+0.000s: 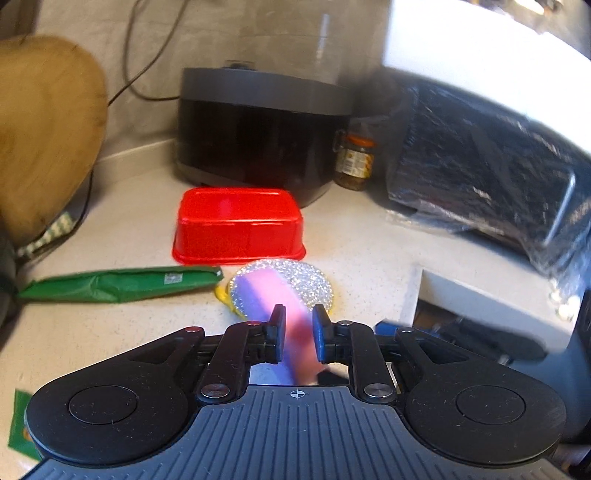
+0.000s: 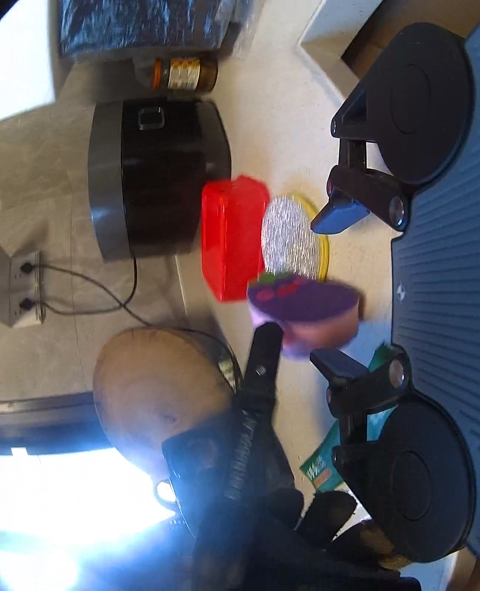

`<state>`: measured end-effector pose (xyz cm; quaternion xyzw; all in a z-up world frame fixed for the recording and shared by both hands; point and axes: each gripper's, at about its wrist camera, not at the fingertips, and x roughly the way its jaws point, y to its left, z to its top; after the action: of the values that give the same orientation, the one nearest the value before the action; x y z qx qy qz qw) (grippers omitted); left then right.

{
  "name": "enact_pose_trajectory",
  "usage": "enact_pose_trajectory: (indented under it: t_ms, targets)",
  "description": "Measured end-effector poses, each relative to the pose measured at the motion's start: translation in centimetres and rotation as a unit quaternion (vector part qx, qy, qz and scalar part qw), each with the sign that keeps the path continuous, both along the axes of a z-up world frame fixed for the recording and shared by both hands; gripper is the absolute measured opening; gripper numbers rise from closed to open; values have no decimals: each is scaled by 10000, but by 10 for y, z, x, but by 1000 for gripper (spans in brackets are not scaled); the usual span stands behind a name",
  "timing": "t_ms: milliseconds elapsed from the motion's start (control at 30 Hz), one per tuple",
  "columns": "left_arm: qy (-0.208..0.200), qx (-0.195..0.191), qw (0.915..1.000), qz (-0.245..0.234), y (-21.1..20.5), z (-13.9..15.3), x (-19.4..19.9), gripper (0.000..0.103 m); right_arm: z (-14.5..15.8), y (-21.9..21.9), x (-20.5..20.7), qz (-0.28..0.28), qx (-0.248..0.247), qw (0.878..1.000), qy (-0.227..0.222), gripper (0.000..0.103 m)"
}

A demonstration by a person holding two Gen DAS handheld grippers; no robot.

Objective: Collect trash
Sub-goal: 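Grasp the purple sponge with the left gripper and lift it, then pass the purple sponge from the left gripper into the right gripper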

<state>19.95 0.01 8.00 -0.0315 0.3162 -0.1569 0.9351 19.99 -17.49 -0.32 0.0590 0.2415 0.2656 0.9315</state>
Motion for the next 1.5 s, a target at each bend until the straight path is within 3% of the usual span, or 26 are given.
enact_pose_trajectory:
  t_ms: [200,300,533,633,800,1000,1100,1167,1300,1433,1467,1500]
  targets:
    - [179,-303,9986,397,18,2,10,19,-11,29,10,350,155,9990,250,69]
    - [424,-516,9974,269,16,-4,18,19,-13,36,11,345,152,9990,239,67]
    - [370,56,9993,-16,-6,-3,19,22,-18,35,10,403,-4,9992,44,67]
    - [388,151,9989,-227,-13,0,17,30,-18,33,8,431,-62,9990,-45,66]
    - [378,328,9978,-439,-19,1,13,30,-17,32,6,531,-124,9984,-134,66]
    - [306,-290,9989,215,17,-1,16,30,-14,2,-6,225,-225,9993,-218,67]
    - [376,-755,9941,679,44,-5,15,30,-10,-8,-9,19,-291,9990,-332,81]
    - [493,-987,9901,864,57,-8,16,30,-7,-4,-9,-43,-426,9977,-534,84]
    - [635,-954,9898,848,63,-13,17,30,-5,20,0,165,-1030,9904,-904,86]
    - [483,-849,9935,587,57,-11,17,30,-14,34,34,305,-1237,9909,-427,86]
    - [409,-856,9940,542,56,-11,19,30,-17,35,41,328,-1246,9913,-265,83]
    - [353,-865,9942,528,55,-12,21,30,-19,34,45,326,-1247,9916,-131,65]
